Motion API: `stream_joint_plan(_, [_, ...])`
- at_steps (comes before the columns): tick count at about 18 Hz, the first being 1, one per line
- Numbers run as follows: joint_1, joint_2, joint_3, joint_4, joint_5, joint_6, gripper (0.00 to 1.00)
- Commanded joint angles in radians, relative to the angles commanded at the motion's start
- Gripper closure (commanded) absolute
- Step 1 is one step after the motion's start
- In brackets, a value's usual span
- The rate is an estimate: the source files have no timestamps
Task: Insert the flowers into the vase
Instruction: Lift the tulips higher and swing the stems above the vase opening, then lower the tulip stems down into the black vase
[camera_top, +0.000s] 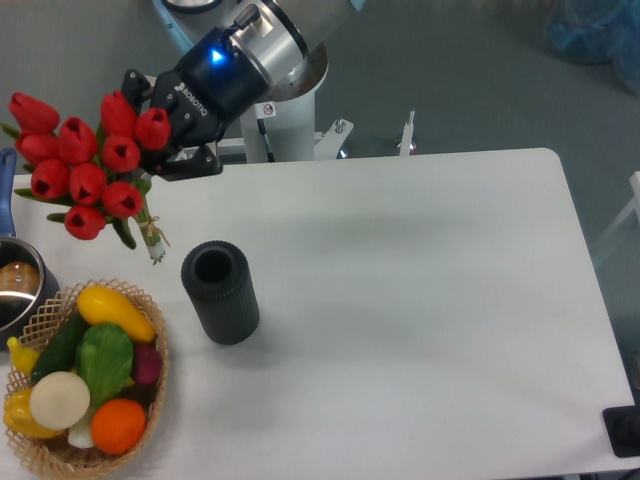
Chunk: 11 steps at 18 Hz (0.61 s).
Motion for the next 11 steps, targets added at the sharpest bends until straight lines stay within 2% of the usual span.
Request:
stream_joint_plan(5, [0.038,0.0,0.006,0.0,-0.003,0.003,0.84])
stream_joint_plan(11, [0.045,0.002,-0.006,0.002,0.002,0.005,0.84])
